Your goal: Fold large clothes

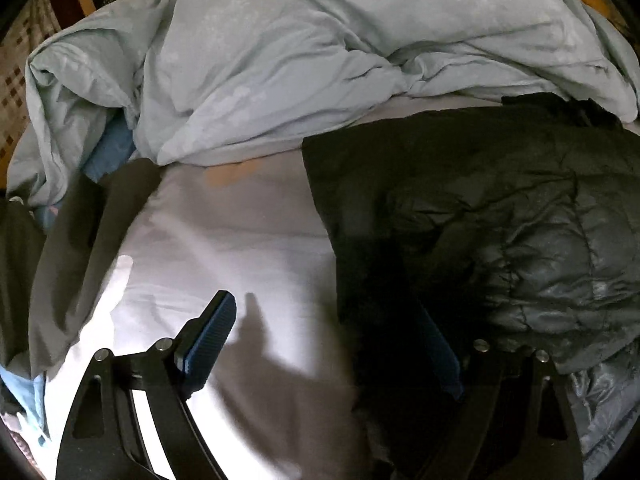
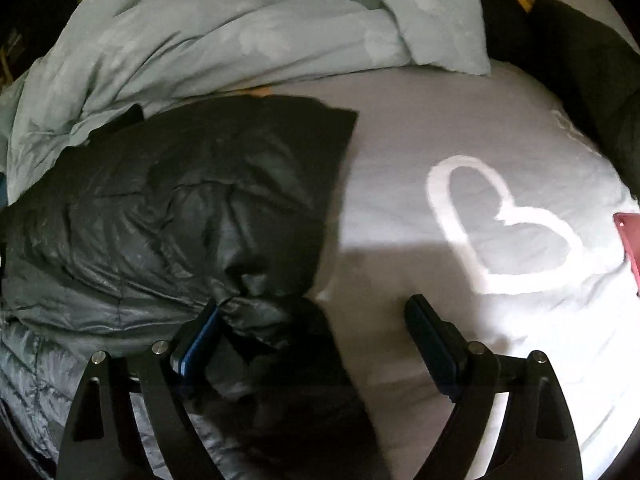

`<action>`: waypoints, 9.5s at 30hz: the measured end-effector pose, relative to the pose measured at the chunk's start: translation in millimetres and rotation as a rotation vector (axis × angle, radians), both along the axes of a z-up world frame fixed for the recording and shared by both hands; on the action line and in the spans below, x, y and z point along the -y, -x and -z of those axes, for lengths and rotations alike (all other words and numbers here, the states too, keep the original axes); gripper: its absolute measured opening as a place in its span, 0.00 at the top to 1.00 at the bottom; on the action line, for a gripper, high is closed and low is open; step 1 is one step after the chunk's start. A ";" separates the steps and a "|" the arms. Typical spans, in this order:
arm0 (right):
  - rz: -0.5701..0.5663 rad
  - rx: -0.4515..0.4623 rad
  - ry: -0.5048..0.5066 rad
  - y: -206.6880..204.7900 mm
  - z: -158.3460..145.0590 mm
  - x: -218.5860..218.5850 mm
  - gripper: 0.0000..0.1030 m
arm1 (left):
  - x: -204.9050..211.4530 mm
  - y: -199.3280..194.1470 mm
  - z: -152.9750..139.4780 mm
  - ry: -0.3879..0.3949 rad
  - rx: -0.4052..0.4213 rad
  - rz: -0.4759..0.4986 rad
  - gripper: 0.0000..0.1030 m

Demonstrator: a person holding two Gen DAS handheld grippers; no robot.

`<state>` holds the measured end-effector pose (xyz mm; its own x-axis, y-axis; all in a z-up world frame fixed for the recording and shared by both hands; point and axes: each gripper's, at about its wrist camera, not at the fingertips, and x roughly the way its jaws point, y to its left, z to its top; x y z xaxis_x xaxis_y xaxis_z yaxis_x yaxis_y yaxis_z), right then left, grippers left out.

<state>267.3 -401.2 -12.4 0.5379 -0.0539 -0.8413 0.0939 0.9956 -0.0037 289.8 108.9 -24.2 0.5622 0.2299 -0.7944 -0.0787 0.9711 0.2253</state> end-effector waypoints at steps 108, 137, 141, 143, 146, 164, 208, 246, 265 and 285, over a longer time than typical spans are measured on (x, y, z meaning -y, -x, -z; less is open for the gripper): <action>-0.258 0.350 0.301 292.9 -75.8 -120.6 0.29 | 122.8 308.0 -60.3 -0.167 0.319 0.320 0.21; -0.096 0.138 -0.088 147.7 -43.5 -16.0 0.19 | -1.2 180.9 -50.5 0.323 0.203 0.096 0.15; -0.094 0.093 -0.075 140.8 -29.9 -23.2 0.40 | 3.6 171.4 -24.7 0.413 0.075 0.076 0.18; -0.061 0.075 -0.076 137.1 -22.8 -19.9 0.53 | 9.7 169.0 -14.3 0.410 0.050 0.070 0.24; -0.008 0.063 -0.085 136.0 -16.8 -11.7 0.58 | 14.5 166.6 -11.2 0.351 0.076 0.072 0.21; -0.098 0.332 -0.125 175.5 -67.2 -26.8 0.32 | 43.4 224.4 -74.4 0.283 0.394 0.185 0.20; 0.104 0.258 -0.163 285.8 -53.0 -14.5 0.86 | 33.1 305.6 -53.1 0.226 0.276 0.048 0.50; -0.211 0.065 -0.047 156.9 6.7 -95.6 0.06 | 73.3 202.4 3.2 0.302 0.135 0.164 0.17; -0.073 -0.005 -0.158 151.4 -11.7 -27.9 0.08 | 19.7 201.6 2.5 0.296 0.115 0.010 0.12; -0.069 0.256 -0.116 176.8 -69.9 -38.8 0.07 | 29.0 238.1 -74.1 0.313 0.376 0.096 0.22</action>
<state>90.5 -362.4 57.5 0.7325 0.0794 -0.6761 0.0087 0.9920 0.1260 51.7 80.0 49.9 0.8300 -0.0541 -0.5551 -0.0052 0.9945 -0.1047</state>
